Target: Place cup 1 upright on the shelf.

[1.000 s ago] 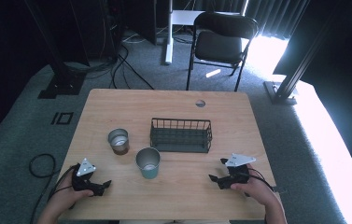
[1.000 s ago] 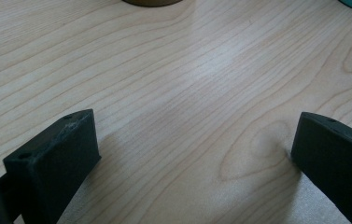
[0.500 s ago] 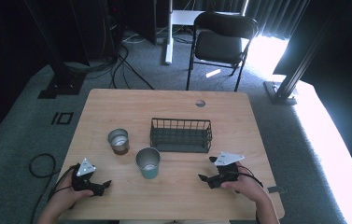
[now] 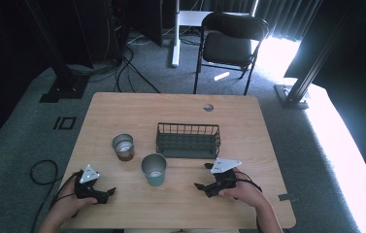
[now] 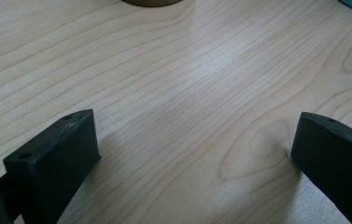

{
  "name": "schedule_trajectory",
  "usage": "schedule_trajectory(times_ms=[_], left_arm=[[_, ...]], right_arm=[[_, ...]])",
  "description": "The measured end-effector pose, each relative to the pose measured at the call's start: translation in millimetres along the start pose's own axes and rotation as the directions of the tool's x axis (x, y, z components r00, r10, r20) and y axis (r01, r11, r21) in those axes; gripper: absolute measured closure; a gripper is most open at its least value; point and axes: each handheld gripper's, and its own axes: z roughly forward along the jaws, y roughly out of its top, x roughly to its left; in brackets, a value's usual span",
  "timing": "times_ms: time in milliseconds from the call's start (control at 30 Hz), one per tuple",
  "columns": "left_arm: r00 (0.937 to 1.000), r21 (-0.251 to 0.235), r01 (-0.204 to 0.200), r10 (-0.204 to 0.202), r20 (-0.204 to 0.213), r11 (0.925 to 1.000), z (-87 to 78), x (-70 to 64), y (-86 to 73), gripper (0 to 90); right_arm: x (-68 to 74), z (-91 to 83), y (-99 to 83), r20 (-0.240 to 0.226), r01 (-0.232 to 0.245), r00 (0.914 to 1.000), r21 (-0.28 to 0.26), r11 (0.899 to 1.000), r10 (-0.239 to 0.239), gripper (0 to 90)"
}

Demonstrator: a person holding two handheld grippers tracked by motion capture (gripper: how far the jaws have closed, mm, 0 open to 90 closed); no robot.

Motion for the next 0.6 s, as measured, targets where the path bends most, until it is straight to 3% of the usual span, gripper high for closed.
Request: schedule_trajectory(times_ms=[600], left_arm=[[1.0000, 0.000, 0.000, 0.000, 0.000, 1.0000, 0.0, 0.0, 0.0, 1.4]], right_arm=[[22.1, 32.4, 36.0, -0.080, 0.080, 0.9930, -0.074, 0.994, -0.086, 13.2]])
